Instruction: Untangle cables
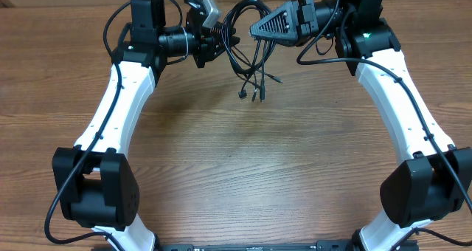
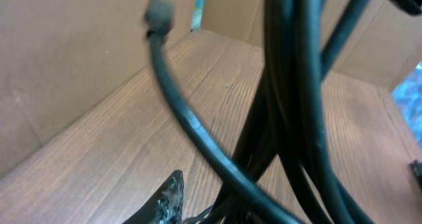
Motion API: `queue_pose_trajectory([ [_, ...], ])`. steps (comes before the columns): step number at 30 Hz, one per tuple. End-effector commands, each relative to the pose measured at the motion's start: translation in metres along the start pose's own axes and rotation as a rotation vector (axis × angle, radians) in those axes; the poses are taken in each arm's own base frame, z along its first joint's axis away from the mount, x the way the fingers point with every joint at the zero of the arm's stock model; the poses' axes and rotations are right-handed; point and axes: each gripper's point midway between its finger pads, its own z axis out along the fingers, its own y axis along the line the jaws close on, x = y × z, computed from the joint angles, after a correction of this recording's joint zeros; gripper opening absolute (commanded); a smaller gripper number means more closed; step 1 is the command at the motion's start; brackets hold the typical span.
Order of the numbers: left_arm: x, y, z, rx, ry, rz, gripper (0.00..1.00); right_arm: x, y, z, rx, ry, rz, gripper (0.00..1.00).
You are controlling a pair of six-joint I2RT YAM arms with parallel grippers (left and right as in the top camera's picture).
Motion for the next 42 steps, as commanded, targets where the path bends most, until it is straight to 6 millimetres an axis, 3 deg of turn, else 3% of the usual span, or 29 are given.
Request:
queue_pose_trajectory([
  [1,-0.014,-0.011,0.010,0.046,-0.033,-0.063,0.25,0.004,0.014,0.001,-0.017,0.032,-0.029,0.04],
  [4,-0.017,-0.019,0.018,0.066,-0.036,-0.043,0.24,0.004,0.014,0.001,-0.017,0.032,-0.029,0.04],
  [6,-0.017,-0.026,0.024,0.084,-0.031,-0.042,0.04,0.004,0.014,0.001,-0.017,0.032,-0.028,0.04],
  [9,-0.017,-0.024,0.026,0.069,-0.024,-0.136,0.04,0.004,0.014,0.001,-0.017,0.032,-0.029,0.04],
  [11,-0.014,-0.004,0.017,-0.012,-0.020,-0.273,0.04,0.002,0.013,-0.003,-0.013,0.023,-0.045,0.04],
  [13,-0.004,0.026,-0.001,-0.142,-0.023,-0.489,0.04,0.000,0.011,-0.010,-0.006,0.007,-0.072,0.04],
  [16,0.018,0.057,-0.032,-0.274,-0.013,-0.678,0.04,-0.005,0.008,-0.023,0.008,-0.021,-0.124,0.06],
  [17,0.023,0.060,-0.038,-0.287,-0.007,-0.700,0.04,-0.006,0.007,-0.026,0.012,-0.029,-0.137,0.12],
  [18,0.029,0.063,-0.047,-0.299,0.004,-0.717,0.04,-0.008,0.004,-0.032,0.019,-0.040,-0.161,0.24],
  [23,0.046,0.052,-0.068,-0.317,0.090,-0.673,0.04,-0.018,-0.033,-0.054,0.086,-0.136,-0.113,0.36],
  [25,0.050,0.050,-0.075,-0.382,0.128,-0.662,0.04,-0.022,-0.063,-0.059,0.178,-0.209,-0.028,0.42],
  [28,0.051,0.045,-0.086,-0.498,0.191,-0.616,0.04,-0.017,-0.124,-0.076,0.467,-0.320,0.123,0.45],
  [30,0.047,0.036,-0.088,-0.519,0.217,-0.575,0.04,-0.006,-0.145,-0.080,0.586,-0.318,0.166,0.45],
  [36,0.047,-0.008,-0.085,-0.455,0.295,-0.590,0.04,0.017,-0.156,-0.057,0.655,-0.209,0.138,0.47],
  [42,0.076,-0.045,-0.090,-0.388,0.413,-0.804,0.04,0.035,-0.151,-0.013,0.633,-0.073,0.018,0.51],
])
